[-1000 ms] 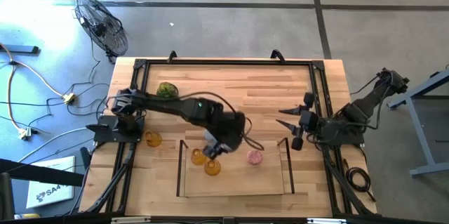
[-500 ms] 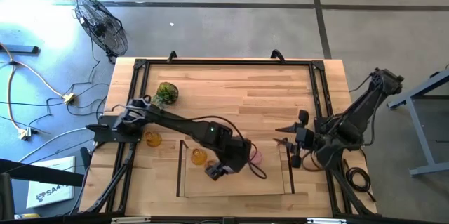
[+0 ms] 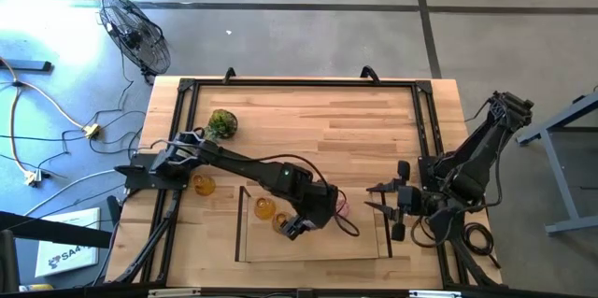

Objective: Pick & Place candle stick holders
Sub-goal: Put the red scented candle on the shelf, then align the gold glass candle holder with the other gold glass candle holder on the shelf

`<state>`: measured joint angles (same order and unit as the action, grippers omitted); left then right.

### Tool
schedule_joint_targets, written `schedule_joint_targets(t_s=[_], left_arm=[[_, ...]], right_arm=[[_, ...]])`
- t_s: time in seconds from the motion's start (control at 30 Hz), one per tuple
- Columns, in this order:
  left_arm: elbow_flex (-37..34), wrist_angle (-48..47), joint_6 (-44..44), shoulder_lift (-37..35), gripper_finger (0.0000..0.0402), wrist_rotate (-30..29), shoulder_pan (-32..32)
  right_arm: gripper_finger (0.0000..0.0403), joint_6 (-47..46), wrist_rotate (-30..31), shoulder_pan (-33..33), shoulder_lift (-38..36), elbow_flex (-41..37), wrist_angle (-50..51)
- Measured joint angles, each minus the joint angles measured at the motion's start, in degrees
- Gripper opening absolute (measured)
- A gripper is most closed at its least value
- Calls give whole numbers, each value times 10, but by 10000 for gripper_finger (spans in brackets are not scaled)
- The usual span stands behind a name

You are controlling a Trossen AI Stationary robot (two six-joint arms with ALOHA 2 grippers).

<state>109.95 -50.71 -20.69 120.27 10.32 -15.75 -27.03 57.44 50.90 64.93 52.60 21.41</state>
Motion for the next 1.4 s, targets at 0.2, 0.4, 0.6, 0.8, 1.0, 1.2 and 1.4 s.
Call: schedule_joint_targets(t_s=[0.2, 0.4, 0.6, 0.8, 1.0, 1.2, 1.4], left_arm=[[-1, -2, 0, 12, 291, 0, 0], [-1, 9, 0, 33, 291, -10, 0], [1, 21, 14, 43, 292, -10, 0], [0, 4, -13, 44, 292, -8, 0], [0, 5, -15, 44, 307, -9, 0], [0, 10, 4, 44, 374, -47, -1], [0, 9, 15, 44, 384, -48, -1]], right_arm=[[140, 0, 0, 3, 0, 0, -2], [140, 0, -6, 3, 0, 0, -2], [140, 0, -7, 3, 0, 0, -2], [140, 0, -8, 3, 0, 0, -1], [140, 0, -11, 3, 0, 0, 2], [140, 0, -26, 3, 0, 0, 2], [140, 0, -26, 3, 0, 0, 2]])
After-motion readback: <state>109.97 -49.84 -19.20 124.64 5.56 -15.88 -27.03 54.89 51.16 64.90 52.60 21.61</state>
